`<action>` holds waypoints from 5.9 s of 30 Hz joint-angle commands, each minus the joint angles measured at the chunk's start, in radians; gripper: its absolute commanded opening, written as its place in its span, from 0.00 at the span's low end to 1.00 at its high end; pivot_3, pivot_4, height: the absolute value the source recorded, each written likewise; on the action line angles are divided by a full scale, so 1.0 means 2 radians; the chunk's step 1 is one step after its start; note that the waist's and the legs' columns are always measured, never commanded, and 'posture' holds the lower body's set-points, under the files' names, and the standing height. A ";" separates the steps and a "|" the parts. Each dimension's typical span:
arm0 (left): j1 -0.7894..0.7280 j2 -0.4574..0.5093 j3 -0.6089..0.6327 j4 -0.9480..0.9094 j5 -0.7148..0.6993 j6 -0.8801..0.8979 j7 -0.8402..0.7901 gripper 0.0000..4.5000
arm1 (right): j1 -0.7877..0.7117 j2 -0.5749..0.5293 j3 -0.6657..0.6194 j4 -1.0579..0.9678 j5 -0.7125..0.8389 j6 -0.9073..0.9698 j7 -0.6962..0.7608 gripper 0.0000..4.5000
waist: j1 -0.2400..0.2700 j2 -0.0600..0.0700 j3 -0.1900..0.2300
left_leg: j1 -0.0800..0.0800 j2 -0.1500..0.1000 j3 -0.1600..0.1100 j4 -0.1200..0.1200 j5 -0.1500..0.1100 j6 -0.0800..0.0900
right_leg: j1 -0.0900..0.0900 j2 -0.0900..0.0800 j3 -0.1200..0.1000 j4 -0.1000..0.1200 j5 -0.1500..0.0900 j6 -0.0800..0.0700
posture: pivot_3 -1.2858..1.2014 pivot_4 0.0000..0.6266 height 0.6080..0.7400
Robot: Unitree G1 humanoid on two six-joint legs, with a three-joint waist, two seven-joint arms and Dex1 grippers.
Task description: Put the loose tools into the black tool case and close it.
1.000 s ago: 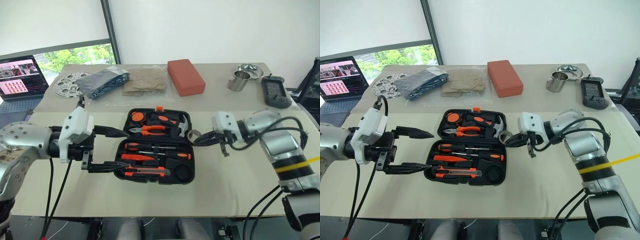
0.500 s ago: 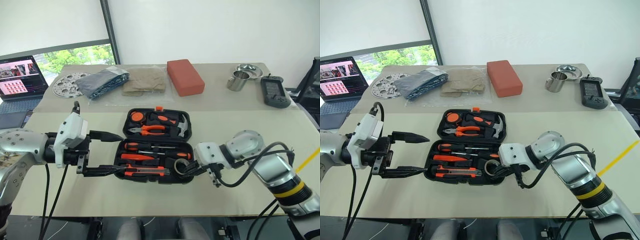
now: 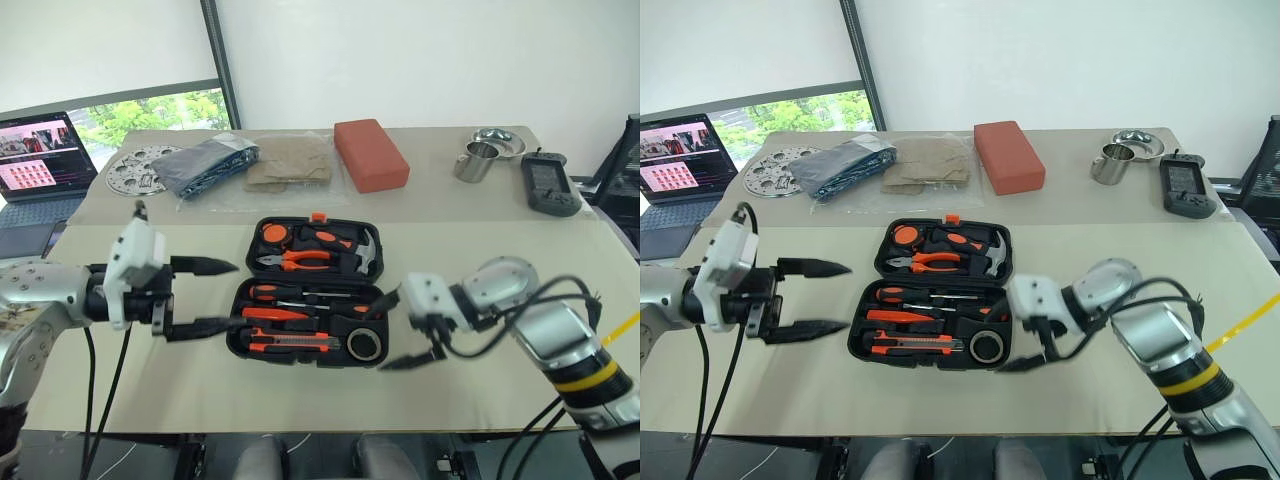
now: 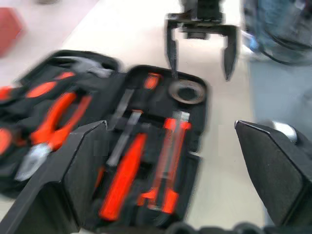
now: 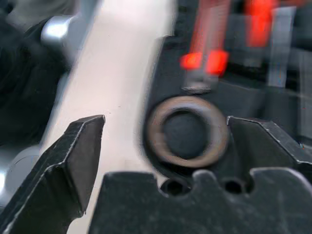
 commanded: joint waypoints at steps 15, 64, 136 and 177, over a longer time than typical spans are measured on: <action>-0.296 -0.106 -0.109 0.529 0.128 0.010 -0.019 1.00 | -0.148 0.097 -0.132 0.329 0.058 0.226 -0.172 1.00 | -0.003 0.000 0.000 | -0.002 0.000 0.000 0.000 0.000 0.000 | -0.002 0.001 0.000 0.000 0.000 0.000 | 0.52 0.24 1.00; -0.405 -0.171 -0.075 0.757 0.225 0.020 -0.090 0.10 | -0.214 0.161 -0.128 0.424 0.048 0.232 -0.170 0.00 | -0.021 0.000 -0.001 | -0.009 -0.001 -0.002 0.000 0.002 0.000 | -0.009 0.001 -0.001 0.008 0.000 0.000 | 0.52 0.24 1.00; -0.253 -0.110 -0.156 0.701 0.385 -0.827 0.268 0.99 | 0.078 0.034 -0.167 0.331 0.046 -0.411 -0.097 1.00 | -0.004 0.000 -0.001 | 0.006 0.001 0.009 -0.004 0.004 -0.002 | 0.002 -0.005 0.001 0.007 0.000 0.001 | 0.52 0.24 1.00; -0.260 -0.273 -0.184 0.508 0.248 -0.305 0.004 0.99 | 0.159 0.146 -0.136 -0.084 0.059 0.062 -0.391 1.00 | 0.000 0.000 -0.001 | -0.002 -0.001 -0.003 0.000 0.005 -0.001 | 0.000 0.002 0.001 0.005 0.000 0.001 | 0.52 0.24 1.00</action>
